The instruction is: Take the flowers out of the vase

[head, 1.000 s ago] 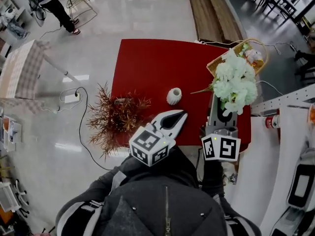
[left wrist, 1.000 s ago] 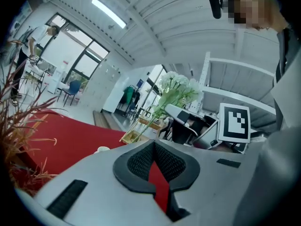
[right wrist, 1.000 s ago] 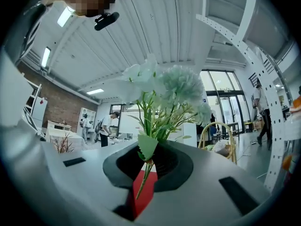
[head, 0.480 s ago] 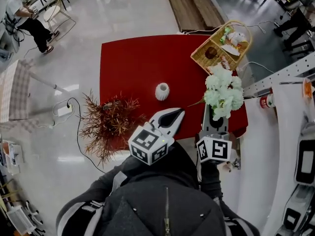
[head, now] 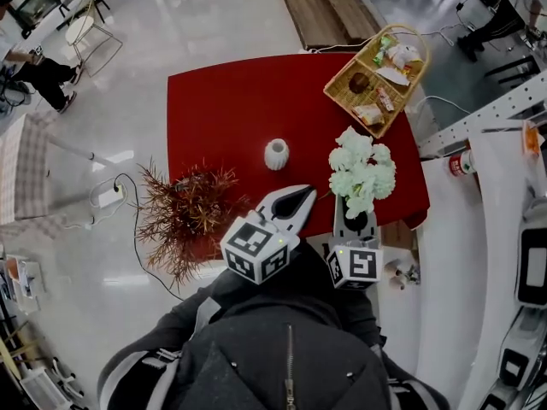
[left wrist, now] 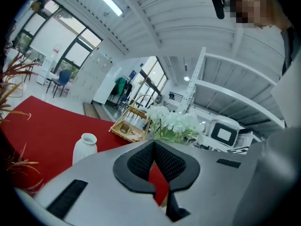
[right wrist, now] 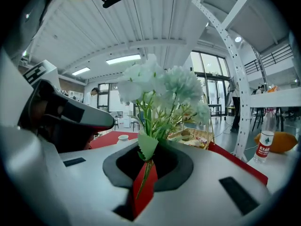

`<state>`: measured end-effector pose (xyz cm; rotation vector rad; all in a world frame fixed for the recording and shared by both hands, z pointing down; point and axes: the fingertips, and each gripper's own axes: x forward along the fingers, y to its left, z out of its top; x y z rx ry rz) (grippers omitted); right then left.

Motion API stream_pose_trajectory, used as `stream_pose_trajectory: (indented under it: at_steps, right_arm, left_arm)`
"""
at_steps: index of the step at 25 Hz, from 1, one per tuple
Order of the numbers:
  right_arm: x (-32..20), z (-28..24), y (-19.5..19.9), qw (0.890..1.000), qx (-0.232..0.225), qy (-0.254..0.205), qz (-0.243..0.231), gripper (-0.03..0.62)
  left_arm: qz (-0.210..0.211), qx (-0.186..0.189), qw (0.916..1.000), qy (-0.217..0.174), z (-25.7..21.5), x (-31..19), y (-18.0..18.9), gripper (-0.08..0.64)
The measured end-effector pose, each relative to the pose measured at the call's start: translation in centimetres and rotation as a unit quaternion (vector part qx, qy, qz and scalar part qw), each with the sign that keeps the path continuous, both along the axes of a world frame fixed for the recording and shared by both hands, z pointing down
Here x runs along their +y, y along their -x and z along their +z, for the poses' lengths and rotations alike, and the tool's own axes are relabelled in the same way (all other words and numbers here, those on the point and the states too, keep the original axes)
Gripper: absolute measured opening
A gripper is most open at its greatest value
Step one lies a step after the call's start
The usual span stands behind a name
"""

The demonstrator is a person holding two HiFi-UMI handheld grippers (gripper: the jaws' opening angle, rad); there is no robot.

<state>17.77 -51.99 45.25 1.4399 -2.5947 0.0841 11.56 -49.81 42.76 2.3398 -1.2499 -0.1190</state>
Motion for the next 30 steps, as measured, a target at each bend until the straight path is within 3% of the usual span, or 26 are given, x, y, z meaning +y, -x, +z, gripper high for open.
stream_pose_trajectory:
  at_steps: [6, 30]
  right_arm:
    - [0.86, 0.91, -0.39, 1.000, 0.019, 0.001, 0.002, 0.034]
    - [0.75, 0.87, -0.64, 1.000, 0.009, 0.007, 0.002, 0.034]
  left_arm:
    - [0.009, 0.003, 1.0000, 0.002, 0.18, 0.23, -0.56, 0.009]
    - [0.011, 0.003, 0.9999, 0.005, 0.25, 0.46, -1.02, 0.009]
